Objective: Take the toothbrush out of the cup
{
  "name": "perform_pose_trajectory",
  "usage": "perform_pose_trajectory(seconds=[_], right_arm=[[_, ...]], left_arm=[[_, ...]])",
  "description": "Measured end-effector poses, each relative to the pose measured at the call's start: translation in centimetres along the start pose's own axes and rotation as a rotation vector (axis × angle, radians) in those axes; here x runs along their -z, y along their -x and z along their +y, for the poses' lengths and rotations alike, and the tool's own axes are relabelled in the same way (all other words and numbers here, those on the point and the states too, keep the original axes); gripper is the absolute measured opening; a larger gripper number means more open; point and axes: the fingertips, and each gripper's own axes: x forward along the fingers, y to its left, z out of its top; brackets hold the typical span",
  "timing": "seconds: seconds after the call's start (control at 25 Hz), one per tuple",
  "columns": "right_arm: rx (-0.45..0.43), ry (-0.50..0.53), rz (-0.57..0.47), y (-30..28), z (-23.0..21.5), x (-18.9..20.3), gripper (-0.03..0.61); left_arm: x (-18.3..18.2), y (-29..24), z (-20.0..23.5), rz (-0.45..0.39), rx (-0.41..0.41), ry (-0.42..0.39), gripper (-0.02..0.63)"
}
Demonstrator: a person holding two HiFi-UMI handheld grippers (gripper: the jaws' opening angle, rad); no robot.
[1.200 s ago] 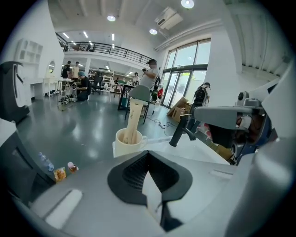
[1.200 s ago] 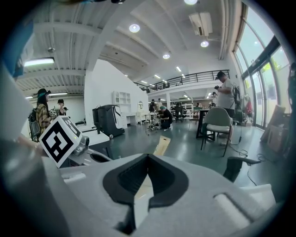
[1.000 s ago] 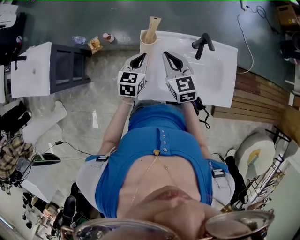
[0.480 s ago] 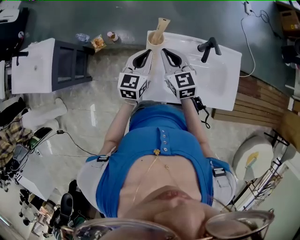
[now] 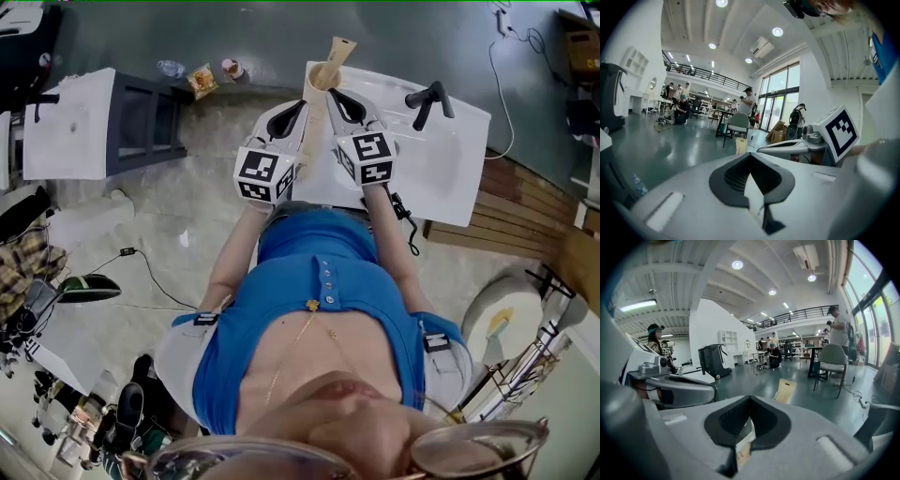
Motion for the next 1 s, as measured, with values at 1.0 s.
perform_pose_trajectory(seconds=[1.0], right_arm=[[0.095, -0.062, 0.1, -5.8, -3.6, 2.8, 0.002]], left_arm=[[0.4, 4.3, 3.5, -0.002, -0.022, 0.027, 0.0]])
